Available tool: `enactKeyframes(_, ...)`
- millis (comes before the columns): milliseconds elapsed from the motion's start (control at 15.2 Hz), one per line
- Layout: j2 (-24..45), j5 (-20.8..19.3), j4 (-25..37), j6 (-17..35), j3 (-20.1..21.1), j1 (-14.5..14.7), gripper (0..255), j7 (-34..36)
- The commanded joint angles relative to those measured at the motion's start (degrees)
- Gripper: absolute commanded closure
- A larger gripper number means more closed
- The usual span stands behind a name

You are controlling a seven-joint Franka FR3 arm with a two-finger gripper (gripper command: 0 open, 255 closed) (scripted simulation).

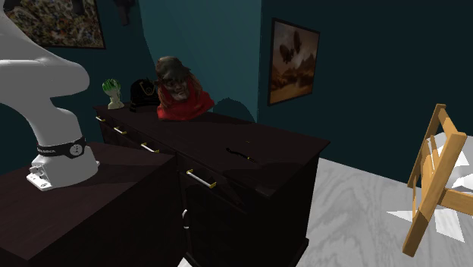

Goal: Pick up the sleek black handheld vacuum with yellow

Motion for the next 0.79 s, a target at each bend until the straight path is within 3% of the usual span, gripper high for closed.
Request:
enactKeyframes(0, 0.0, 0.0, 0.0, 0.0, 0.0, 0.0, 0, 0.0)
enactKeyframes(726, 6.7, 6.8, -9.5, 13.2, 10.1, 2.8, 0, 13.7)
